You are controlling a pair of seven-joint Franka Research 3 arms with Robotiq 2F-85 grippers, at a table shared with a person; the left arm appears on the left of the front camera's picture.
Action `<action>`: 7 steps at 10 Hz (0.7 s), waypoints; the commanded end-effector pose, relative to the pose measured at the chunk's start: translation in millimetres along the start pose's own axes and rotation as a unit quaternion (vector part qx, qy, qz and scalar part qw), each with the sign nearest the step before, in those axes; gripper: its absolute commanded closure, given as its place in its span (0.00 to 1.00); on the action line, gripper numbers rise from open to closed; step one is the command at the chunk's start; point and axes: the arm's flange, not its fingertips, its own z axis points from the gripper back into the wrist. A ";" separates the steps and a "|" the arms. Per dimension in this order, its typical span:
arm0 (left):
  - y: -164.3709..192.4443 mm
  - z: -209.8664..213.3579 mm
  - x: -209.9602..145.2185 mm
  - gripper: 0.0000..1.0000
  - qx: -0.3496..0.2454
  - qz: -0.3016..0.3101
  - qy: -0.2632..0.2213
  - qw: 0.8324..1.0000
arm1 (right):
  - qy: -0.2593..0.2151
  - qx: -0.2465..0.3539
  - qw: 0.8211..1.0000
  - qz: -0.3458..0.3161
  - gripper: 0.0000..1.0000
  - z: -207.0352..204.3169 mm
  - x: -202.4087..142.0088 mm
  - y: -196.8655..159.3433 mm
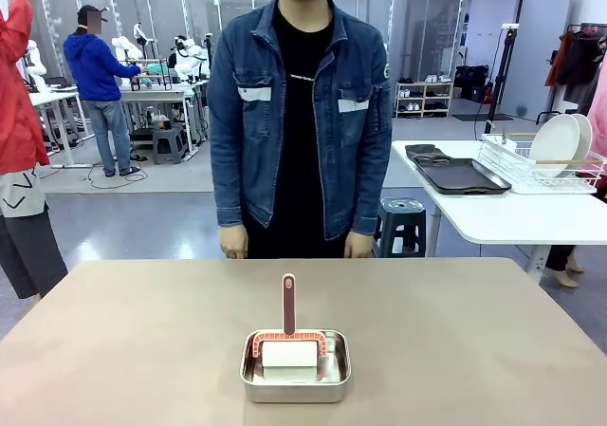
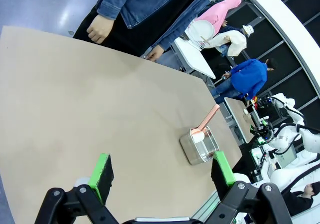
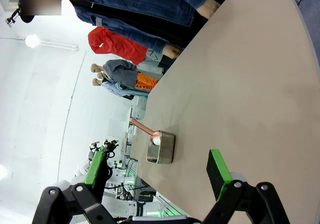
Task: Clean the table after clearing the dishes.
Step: Place the Lint Roller back on top of the Airtight Container.
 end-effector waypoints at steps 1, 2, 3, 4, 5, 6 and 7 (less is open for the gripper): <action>-1.2 2.4 0.1 0.00 0.001 0.009 0.002 1.000 | -0.005 0.001 1.000 0.005 0.00 -1.1 -2.5 3.1; -1.2 2.4 0.1 0.00 0.001 0.009 0.002 1.000 | -0.005 0.001 1.000 0.005 0.00 -1.1 -2.5 3.1; -1.2 2.4 0.1 0.00 0.001 0.009 0.002 1.000 | -0.005 0.001 1.000 0.005 0.00 -1.1 -2.5 3.1; -1.2 2.4 0.1 0.00 0.001 0.009 0.002 1.000 | -0.005 0.001 1.000 0.005 0.00 -1.1 -2.5 3.1; -1.2 2.4 0.1 0.00 0.001 0.009 0.002 1.000 | -0.005 0.001 1.000 0.005 0.00 -1.1 -2.5 3.1; -1.2 2.4 0.1 0.00 0.001 0.009 0.002 1.000 | -0.005 0.001 1.000 0.005 0.00 -1.1 -2.5 3.1; -1.2 2.4 0.1 0.00 0.001 0.009 0.002 1.000 | -0.005 0.001 1.000 0.005 0.00 -1.1 -2.5 3.1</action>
